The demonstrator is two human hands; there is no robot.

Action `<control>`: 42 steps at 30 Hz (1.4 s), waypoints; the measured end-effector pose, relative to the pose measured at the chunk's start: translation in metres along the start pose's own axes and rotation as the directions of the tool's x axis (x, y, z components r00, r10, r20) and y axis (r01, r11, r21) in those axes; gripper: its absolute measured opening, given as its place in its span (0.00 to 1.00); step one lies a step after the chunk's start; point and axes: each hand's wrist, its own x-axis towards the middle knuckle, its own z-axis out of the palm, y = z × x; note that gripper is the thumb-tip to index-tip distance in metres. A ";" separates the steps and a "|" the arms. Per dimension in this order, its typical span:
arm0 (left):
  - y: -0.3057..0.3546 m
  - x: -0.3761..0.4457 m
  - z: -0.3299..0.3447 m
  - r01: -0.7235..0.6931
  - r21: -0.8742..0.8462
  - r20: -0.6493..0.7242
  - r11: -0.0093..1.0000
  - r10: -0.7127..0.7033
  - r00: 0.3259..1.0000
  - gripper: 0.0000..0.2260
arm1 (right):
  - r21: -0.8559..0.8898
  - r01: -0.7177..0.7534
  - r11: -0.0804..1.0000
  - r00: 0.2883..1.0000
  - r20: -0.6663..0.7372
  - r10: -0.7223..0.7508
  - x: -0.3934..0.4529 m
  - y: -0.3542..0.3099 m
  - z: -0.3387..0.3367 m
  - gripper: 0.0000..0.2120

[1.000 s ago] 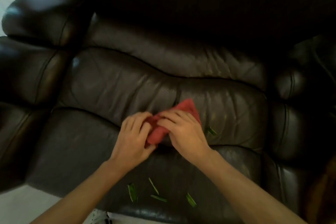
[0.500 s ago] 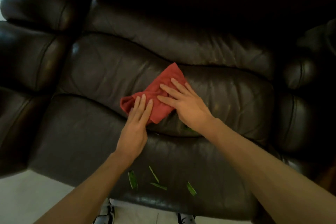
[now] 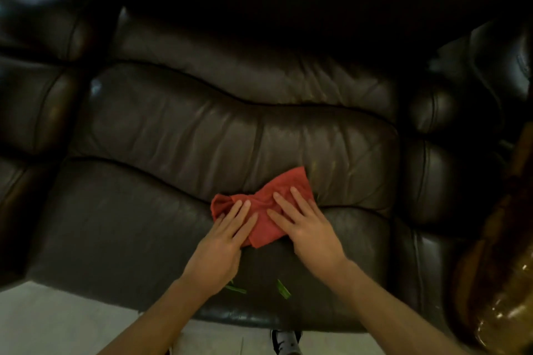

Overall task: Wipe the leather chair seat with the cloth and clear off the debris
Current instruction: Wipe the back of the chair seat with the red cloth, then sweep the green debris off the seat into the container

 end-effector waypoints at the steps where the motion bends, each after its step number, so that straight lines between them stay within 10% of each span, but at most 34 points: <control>1: -0.001 -0.004 -0.001 -0.018 0.030 0.031 0.999 0.018 0.999 0.30 | 0.012 -0.015 1.000 0.999 0.036 0.015 -0.006 -0.003 0.004 0.22; 13: -0.007 0.016 -0.007 0.143 0.130 -0.042 0.981 -0.138 0.989 0.26 | 0.034 -0.013 0.999 0.998 0.069 0.010 0.008 -0.005 0.013 0.41; 32: 0.018 -0.020 -0.016 0.113 0.284 0.064 0.952 -0.136 0.989 0.21 | 0.159 0.055 0.986 0.967 0.237 -0.092 -0.017 -0.039 0.005 0.24; 42: 0.050 0.053 -0.036 0.023 0.058 -0.119 0.998 -0.016 0.993 0.24 | 0.113 -0.085 0.990 0.996 -0.005 0.086 -0.017 0.033 -0.040 0.24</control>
